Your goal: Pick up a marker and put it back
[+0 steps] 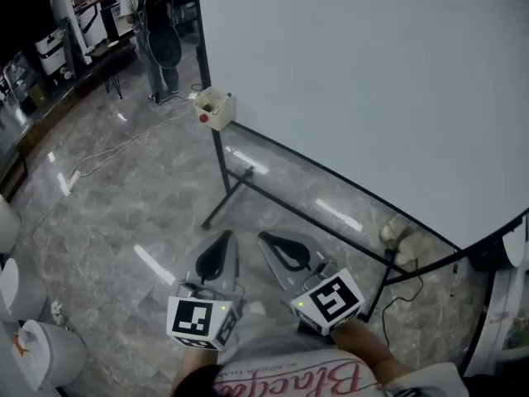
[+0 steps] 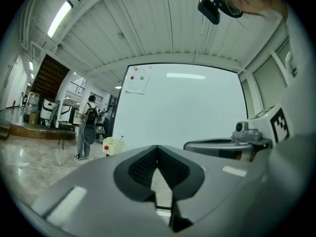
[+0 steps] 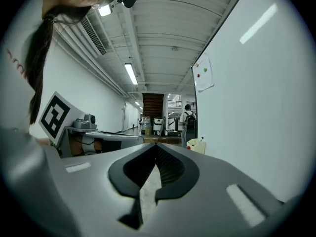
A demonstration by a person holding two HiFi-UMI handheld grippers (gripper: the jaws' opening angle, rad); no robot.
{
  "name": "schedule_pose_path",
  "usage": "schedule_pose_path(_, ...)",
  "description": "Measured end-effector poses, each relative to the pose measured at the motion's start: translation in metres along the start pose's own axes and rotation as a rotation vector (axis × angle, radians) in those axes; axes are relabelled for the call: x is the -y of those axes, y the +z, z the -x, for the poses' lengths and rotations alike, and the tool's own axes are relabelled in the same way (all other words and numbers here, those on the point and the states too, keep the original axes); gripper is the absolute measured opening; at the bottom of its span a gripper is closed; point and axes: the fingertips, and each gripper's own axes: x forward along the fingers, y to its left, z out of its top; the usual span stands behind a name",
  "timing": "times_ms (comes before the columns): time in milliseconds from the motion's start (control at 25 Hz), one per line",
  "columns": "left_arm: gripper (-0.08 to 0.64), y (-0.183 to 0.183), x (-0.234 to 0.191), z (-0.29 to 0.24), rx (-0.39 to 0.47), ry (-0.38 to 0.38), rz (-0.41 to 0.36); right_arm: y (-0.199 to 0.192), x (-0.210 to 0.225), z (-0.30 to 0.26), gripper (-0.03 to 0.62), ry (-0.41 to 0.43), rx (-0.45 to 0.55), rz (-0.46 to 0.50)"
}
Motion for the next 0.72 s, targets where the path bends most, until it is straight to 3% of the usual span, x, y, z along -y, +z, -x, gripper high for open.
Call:
schedule_pose_path(320, 0.0, -0.01, -0.028, -0.041, -0.046, -0.028, 0.038, -0.006, 0.029, -0.042, 0.002, -0.026, -0.021, -0.055)
schedule_pose_path(720, 0.0, -0.018, -0.077, -0.102, -0.072, 0.005, 0.08, -0.004, 0.095, -0.102, 0.002, -0.082, -0.021, -0.012)
